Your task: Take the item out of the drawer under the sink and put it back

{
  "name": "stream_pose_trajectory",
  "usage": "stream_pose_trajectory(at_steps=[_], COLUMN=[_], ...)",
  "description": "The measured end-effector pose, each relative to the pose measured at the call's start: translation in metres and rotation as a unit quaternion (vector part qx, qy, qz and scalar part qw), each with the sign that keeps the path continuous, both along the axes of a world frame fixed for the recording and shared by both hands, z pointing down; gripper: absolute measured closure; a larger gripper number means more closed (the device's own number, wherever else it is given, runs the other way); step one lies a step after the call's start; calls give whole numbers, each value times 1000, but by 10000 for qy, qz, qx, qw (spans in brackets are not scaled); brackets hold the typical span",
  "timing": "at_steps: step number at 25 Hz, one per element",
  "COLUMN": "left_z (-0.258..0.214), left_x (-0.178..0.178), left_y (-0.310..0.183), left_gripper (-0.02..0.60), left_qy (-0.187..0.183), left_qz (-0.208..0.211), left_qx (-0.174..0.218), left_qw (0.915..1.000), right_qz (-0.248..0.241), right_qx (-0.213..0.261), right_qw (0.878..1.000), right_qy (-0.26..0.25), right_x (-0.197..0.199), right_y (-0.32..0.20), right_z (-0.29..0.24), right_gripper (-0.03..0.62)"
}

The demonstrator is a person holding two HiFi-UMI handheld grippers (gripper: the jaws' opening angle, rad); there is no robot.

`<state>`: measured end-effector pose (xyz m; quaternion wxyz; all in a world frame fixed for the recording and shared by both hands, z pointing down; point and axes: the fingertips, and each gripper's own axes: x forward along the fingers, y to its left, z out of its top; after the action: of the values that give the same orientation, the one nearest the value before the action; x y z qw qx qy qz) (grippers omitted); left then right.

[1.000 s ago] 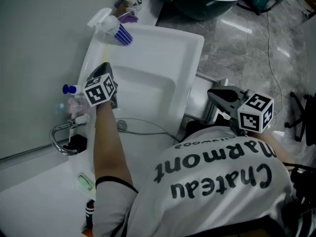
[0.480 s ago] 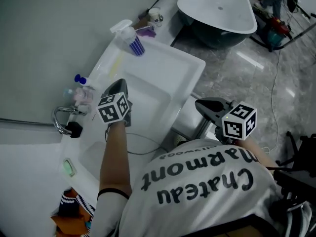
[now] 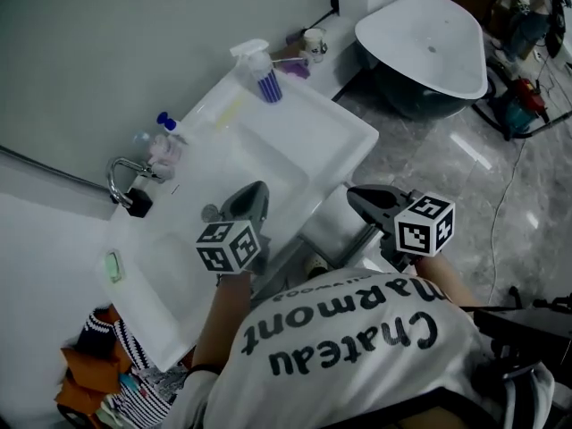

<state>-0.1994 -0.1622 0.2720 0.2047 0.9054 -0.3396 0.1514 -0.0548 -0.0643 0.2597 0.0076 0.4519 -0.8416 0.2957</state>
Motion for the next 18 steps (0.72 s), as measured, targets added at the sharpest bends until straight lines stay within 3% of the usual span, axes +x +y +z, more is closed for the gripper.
stream_pose_trajectory(at_steps=[6,18], left_z=[0,38], left_x=[12,37], left_y=[59,173], left_gripper=[563,563], left_qy=[384,306], left_qz=[279,561], left_qx=[-52,-483], left_qw=[9989,9968], right_qz=[-223,-269], right_qx=[35,-230], right_qw=[9997,9993], right_qy=[4,105], right_x=[-2,11], right_y=[14,83], right_z=[0,25], right_gripper=[582,582])
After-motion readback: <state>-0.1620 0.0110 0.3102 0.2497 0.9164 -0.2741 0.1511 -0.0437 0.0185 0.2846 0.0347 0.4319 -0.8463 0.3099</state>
